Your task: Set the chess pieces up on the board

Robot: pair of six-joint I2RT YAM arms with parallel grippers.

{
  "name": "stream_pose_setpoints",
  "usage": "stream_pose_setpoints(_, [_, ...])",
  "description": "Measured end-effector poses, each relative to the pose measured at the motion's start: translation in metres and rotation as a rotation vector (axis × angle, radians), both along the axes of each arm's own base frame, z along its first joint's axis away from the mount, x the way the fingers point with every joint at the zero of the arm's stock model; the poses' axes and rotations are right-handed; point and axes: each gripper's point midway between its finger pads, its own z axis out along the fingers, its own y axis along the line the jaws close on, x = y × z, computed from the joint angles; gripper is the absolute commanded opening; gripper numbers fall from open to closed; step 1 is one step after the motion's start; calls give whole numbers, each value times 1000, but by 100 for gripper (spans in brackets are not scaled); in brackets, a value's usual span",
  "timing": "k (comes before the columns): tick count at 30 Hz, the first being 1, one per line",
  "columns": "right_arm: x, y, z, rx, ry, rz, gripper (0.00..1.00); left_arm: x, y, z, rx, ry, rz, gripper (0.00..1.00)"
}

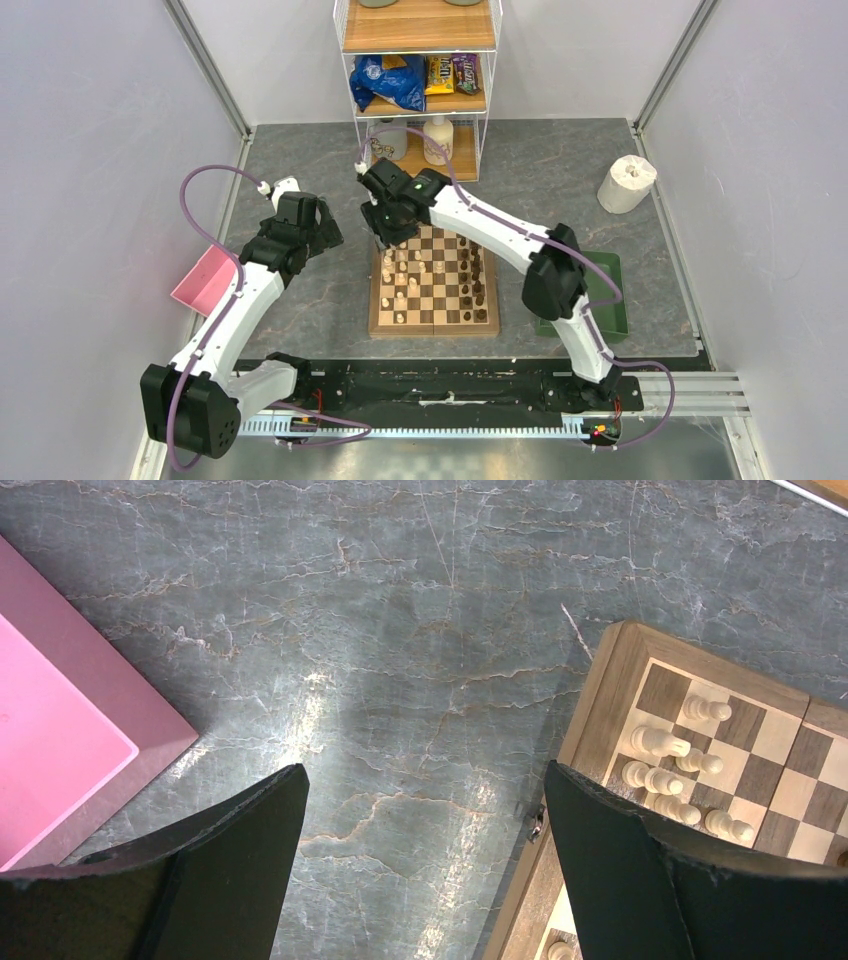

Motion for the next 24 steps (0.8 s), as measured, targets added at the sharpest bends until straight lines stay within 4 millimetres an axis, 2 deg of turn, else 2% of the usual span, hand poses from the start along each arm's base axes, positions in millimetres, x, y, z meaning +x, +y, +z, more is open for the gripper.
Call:
stream_pose_setpoints(5, [5, -18, 55, 81, -93, -36, 50, 0, 0, 0, 0, 0, 0, 95])
stream_pose_setpoints(8, [15, -33, 69, 104, -118, -76, 50, 0, 0, 0, 0, 0, 0, 95])
stream_pose_setpoints(10, [25, -43, 66, 102, -115, -113, 50, 0, 0, 0, 0, 0, 0, 95])
stream_pose_setpoints(16, [43, -71, 28, 30, -54, -197, 49, 0, 0, 0, 0, 0, 0, 95])
stream_pose_setpoints(20, [38, -76, 15, 2, -27, -200, 48, 0, 0, 0, 0, 0, 0, 95])
stream_pose_setpoints(24, [22, -82, -6, -39, 27, -180, 46, 0, 0, 0, 0, 0, 0, 95])
